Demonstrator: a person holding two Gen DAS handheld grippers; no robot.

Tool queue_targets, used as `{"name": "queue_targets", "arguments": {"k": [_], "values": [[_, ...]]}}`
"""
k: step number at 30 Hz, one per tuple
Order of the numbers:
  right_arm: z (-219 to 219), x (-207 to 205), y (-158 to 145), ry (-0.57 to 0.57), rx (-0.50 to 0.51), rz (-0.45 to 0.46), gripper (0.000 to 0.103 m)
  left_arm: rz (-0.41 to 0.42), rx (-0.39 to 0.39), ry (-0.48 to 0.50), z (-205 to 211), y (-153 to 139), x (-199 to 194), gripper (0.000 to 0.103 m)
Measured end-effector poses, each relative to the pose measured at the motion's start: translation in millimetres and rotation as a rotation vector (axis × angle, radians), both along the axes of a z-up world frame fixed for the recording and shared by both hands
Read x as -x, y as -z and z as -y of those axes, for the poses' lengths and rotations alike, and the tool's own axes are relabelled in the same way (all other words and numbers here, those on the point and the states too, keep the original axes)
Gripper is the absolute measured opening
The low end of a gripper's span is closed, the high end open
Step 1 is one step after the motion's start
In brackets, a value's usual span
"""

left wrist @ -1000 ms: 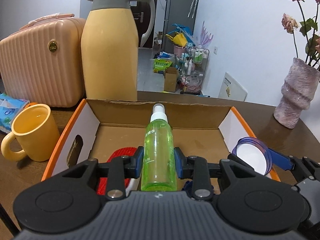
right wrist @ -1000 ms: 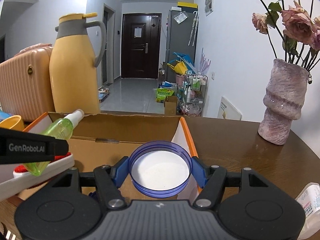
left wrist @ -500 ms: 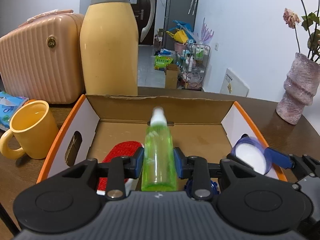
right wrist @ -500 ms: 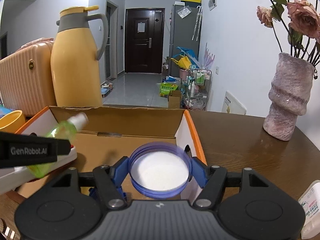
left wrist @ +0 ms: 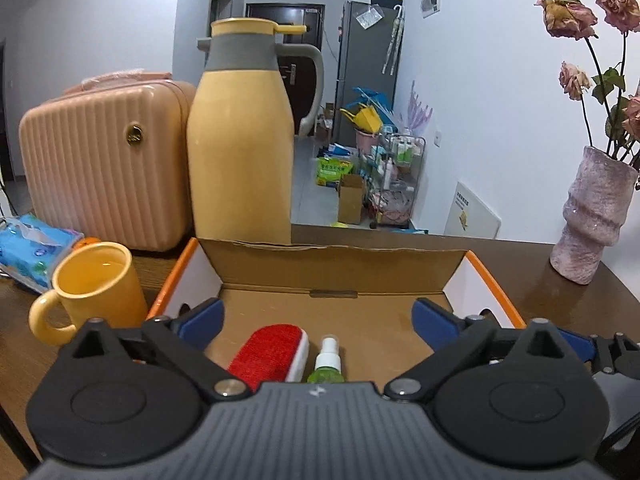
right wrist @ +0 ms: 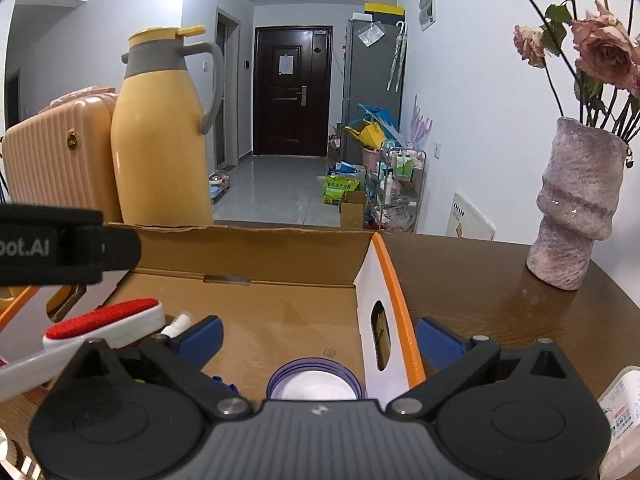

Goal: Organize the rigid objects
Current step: 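Withdraw both tools from the box toward the items on the table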

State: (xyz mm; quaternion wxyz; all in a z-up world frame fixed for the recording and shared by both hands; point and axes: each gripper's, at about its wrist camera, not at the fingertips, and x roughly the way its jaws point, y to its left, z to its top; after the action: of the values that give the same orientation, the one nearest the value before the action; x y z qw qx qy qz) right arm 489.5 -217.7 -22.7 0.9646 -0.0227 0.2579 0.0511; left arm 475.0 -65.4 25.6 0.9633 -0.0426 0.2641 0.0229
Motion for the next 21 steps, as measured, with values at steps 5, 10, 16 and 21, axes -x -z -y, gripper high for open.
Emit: {"name": "queue_targets", "arguments": {"k": [5,10,16,21], "values": [[1.4,7.5,-4.2,0.007,-0.007,0.029,0.103,0.021,-0.003,-0.006,-2.6,-3.2,9.2,0.103],[1.4,20.2,-8.9,0.007,-0.01,0.059,0.103,0.042,-0.007,-0.01,-7.2,-4.7,21.7,0.103],[2.9,44.6,-11.0,0.016,-0.002,0.104,0.103,0.087,0.018,-0.014,-18.6,-7.8,42.8,0.103],[5.4,65.3,-13.2,0.021,-0.005,0.129,0.103,0.119,0.016,-0.019,-26.8,-7.3,61.5,0.103]]}}
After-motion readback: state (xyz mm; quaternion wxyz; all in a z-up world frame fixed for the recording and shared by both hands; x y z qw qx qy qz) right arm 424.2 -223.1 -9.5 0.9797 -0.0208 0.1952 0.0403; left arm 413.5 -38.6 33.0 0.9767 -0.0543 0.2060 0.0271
